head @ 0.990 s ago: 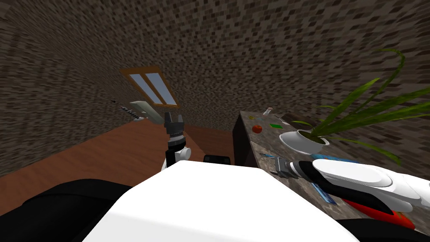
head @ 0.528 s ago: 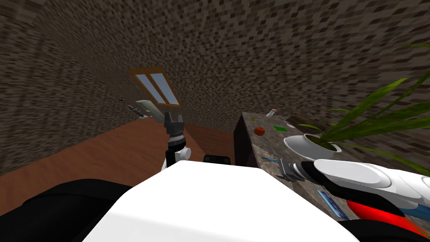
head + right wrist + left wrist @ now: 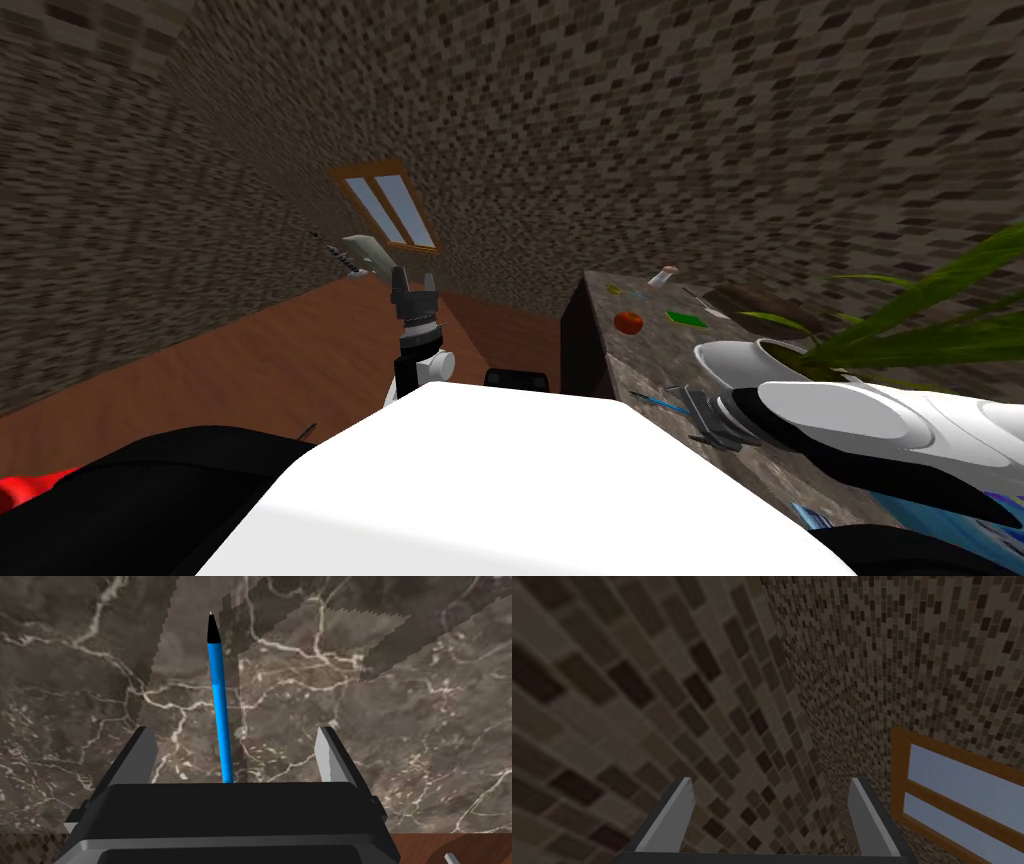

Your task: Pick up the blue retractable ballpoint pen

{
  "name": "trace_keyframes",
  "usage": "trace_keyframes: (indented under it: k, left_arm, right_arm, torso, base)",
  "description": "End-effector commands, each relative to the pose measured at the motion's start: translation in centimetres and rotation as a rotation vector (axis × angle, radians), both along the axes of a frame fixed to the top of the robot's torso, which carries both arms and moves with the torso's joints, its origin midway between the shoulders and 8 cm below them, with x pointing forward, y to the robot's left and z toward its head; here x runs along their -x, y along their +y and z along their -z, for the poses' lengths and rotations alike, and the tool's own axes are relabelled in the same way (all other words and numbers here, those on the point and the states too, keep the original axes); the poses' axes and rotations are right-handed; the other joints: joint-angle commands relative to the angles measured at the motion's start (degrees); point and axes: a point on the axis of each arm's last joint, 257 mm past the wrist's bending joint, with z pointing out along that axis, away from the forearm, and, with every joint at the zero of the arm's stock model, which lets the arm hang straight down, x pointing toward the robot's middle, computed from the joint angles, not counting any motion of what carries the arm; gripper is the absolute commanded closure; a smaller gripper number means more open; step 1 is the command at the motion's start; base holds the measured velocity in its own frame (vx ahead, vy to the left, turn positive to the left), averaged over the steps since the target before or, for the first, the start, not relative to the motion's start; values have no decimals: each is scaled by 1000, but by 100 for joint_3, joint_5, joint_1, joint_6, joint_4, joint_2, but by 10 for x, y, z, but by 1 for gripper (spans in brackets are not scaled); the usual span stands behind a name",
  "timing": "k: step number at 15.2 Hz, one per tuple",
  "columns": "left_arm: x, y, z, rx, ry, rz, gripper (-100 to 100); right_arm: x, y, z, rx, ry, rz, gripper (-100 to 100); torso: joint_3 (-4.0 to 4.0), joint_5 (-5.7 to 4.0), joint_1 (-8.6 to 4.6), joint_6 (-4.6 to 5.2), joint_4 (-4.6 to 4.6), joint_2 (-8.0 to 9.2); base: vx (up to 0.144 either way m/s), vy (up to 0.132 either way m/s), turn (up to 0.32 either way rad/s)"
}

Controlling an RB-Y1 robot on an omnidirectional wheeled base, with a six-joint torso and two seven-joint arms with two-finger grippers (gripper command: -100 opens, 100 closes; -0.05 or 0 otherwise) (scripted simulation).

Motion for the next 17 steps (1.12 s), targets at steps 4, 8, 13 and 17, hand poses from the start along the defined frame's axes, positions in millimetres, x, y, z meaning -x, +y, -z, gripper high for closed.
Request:
trace_keyframes:
  k: [4, 8, 13, 17]
  left_arm:
    - [0, 0, 0, 0, 0, 0, 0]
    - [0, 0, 0, 0, 0, 0, 0]
    - [0, 0, 0, 0, 0, 0, 0]
    - [0, 0, 0, 0, 0, 0, 0]
  right_arm:
    - [19, -11, 5, 15, 12, 0, -100]
    - [43, -17, 15, 15, 10, 27, -100]
    - [56, -20, 19, 17, 9, 42, 100]
    - [56, -20, 19, 17, 10, 41, 100]
  torso:
    - [7, 1, 12, 3, 3, 11]
    - [10, 5, 26, 4, 4, 16]
    - [11, 6, 25, 4, 5, 18]
    - [13, -8, 12, 0, 6, 22]
  base:
    - [32, -18, 92]
    - [28, 16, 98]
    - [23, 9, 77]
    - [0, -1, -3]
